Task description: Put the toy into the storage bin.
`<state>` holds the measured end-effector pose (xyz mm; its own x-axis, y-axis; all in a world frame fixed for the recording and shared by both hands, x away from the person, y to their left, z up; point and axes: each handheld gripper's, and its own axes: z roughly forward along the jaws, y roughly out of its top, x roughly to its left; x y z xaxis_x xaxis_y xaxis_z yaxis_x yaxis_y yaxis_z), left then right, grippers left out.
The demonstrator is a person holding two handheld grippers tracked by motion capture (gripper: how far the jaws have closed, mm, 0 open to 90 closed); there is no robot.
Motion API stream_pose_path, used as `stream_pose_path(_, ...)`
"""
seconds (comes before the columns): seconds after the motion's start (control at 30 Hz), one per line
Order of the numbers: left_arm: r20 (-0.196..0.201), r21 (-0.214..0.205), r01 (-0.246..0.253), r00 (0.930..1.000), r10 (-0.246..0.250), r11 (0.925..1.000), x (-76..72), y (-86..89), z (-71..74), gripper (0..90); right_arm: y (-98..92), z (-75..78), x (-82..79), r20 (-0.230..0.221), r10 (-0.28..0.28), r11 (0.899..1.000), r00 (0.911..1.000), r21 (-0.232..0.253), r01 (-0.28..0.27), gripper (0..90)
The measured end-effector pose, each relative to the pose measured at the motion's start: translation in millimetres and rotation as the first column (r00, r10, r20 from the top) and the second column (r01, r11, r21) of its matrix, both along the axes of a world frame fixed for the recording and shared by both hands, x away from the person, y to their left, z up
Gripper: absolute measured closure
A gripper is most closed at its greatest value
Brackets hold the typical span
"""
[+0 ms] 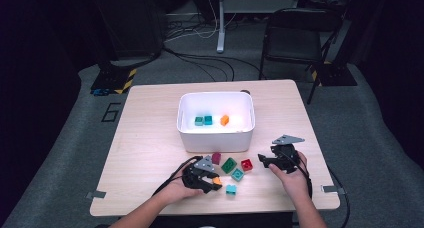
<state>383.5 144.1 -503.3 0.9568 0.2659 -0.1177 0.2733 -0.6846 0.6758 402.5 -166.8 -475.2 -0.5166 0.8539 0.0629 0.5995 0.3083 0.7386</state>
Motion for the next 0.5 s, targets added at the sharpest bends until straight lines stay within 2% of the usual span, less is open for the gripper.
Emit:
stream_pose_path(0.13,-0.001,-0.001,-0.001,1.0,0.001,1.0,0.8,0.6,1.9,58.4,0.0,0.0,0.0,0.0,0.0,1.0,1.0,0.0,0.0,36.8)
stream_pose_path(0.23,-0.003,-0.014,0.004,1.0,-0.004,0.9999,2.3,1.4,8.6,58.6,0.0,-0.1,0.0,0.0,-0.001,1.0,1.0,0.002,0.001,36.8)
stream_pose_path(0.33,0.009,-0.021,0.0,1.0,0.0,0.9998,2.2,0.9,11.8,58.7,0.1,-0.2,0.1,0.002,0.0,1.0,1.0,-0.002,0.0,36.8)
stream_pose_path(0.5,0.019,-0.016,0.004,0.9998,-0.004,0.9999,4.2,2.4,25.2,58.8,-0.4,0.1,0.3,0.003,0.003,1.0,1.0,-0.001,-0.003,36.9)
